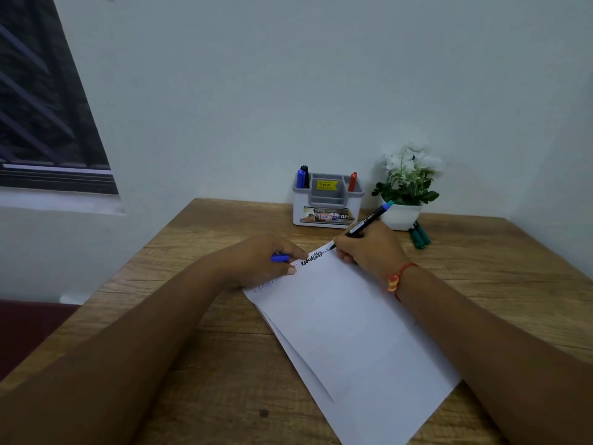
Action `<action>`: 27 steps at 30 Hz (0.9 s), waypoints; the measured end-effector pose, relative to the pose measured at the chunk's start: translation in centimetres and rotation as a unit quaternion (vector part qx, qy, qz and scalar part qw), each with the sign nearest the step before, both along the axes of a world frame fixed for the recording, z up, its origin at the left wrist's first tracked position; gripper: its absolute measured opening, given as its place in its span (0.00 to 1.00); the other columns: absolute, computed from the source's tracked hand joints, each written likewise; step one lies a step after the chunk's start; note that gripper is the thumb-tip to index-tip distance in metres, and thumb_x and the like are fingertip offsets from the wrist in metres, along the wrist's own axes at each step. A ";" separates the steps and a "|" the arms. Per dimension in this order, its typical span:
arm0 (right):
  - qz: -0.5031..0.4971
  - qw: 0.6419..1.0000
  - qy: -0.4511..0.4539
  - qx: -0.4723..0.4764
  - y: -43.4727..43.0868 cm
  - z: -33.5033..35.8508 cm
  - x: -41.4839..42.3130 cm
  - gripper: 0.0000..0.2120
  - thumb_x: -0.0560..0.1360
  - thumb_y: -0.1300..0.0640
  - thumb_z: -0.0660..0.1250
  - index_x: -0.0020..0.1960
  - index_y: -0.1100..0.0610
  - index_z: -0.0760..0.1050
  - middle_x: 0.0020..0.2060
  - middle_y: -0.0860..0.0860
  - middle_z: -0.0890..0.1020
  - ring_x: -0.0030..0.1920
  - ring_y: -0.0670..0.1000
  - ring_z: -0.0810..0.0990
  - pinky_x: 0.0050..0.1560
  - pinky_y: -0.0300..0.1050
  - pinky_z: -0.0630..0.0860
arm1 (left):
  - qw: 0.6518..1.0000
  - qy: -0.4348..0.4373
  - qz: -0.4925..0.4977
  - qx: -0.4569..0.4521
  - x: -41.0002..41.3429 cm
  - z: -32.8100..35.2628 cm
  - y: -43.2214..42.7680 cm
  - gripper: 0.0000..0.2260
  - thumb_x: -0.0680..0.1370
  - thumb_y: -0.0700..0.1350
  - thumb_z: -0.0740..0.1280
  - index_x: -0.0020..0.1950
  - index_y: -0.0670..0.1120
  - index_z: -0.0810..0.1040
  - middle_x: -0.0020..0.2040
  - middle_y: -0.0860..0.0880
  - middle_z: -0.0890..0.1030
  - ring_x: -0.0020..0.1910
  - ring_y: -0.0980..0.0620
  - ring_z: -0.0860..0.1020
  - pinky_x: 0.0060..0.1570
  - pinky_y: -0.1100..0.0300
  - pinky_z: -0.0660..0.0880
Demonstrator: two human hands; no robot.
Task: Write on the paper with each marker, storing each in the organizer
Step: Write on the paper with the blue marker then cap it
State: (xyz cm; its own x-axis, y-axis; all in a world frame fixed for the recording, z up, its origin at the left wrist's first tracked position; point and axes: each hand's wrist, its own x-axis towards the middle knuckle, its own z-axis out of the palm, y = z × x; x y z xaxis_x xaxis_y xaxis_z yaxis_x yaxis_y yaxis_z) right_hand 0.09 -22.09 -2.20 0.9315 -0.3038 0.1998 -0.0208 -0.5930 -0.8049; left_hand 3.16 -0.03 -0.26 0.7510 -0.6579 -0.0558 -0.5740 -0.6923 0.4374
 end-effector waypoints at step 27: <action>-0.004 1.000 -0.010 0.013 -0.2 -0.2 0.2 0.08 0.71 0.59 0.69 0.36 0.61 0.82 0.27 0.50 0.83 0.25 0.42 0.79 0.29 0.32 0.72 | 1.000 0.004 0.009 -0.003 0.0 0.0 0.0 0.18 0.80 0.47 0.67 0.69 0.56 0.74 0.69 0.54 0.75 0.63 0.56 0.72 0.62 0.63 0.65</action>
